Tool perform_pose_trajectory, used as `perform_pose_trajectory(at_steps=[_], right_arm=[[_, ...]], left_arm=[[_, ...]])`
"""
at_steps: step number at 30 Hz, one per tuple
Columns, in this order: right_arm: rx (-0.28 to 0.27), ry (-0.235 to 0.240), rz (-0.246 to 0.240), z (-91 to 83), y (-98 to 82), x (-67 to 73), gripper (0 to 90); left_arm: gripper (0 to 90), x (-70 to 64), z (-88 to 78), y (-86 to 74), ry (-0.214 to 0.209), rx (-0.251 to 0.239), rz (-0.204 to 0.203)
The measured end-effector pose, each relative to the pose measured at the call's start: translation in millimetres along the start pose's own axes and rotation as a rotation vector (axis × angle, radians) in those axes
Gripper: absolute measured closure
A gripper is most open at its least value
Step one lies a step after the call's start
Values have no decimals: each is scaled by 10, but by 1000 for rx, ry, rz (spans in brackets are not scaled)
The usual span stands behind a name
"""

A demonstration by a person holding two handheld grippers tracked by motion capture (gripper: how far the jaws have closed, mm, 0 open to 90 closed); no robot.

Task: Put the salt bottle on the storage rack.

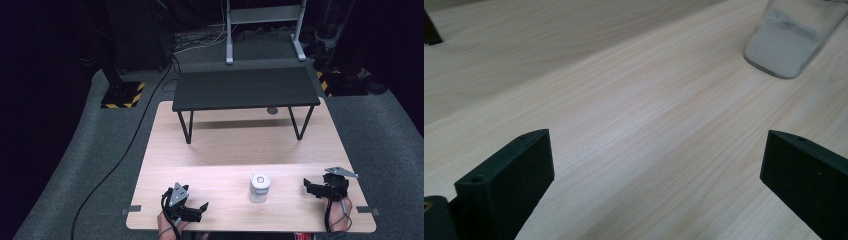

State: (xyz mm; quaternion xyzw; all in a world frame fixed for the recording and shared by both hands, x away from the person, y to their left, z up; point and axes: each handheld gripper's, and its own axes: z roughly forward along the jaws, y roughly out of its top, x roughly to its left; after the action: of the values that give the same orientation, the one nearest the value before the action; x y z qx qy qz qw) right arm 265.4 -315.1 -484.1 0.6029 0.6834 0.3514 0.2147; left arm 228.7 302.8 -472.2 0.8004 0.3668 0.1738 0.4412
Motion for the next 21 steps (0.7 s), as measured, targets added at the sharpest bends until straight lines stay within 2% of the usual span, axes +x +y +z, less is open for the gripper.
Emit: perform_pose_trajectory(at_steps=[3, 5, 9, 11, 13, 14, 16, 17, 21], right_arm=[[8, -3, -7, 6, 14, 7, 1], [9, -4, -11, 8, 16, 12, 1], [8, -4, -12, 8, 15, 10, 3], [9, -4, -11, 8, 16, 14, 3], [9, -4, -12, 8, 16, 13, 3], [9, -4, -12, 8, 16, 13, 3], [9, -2, -12, 7, 15, 9, 4], [9, -2, -13, 7, 15, 8, 3], [8, 5, -12, 6, 13, -4, 4]], left_arm=[[1, -35, 43, 41, -22, 6, 28], [1, -66, 77, 31, -45, -15, 39], [1, -164, 208, 90, -98, -13, 66], [1, -216, 304, 121, -139, -14, 80], [1, -296, 451, 187, -192, -10, 121], [1, -296, 451, 187, -192, -10, 121], [0, -351, 608, 274, -233, 0, 159], [0, -351, 608, 274, -233, 0, 159], [1, -349, 859, 398, -286, 2, 173]])
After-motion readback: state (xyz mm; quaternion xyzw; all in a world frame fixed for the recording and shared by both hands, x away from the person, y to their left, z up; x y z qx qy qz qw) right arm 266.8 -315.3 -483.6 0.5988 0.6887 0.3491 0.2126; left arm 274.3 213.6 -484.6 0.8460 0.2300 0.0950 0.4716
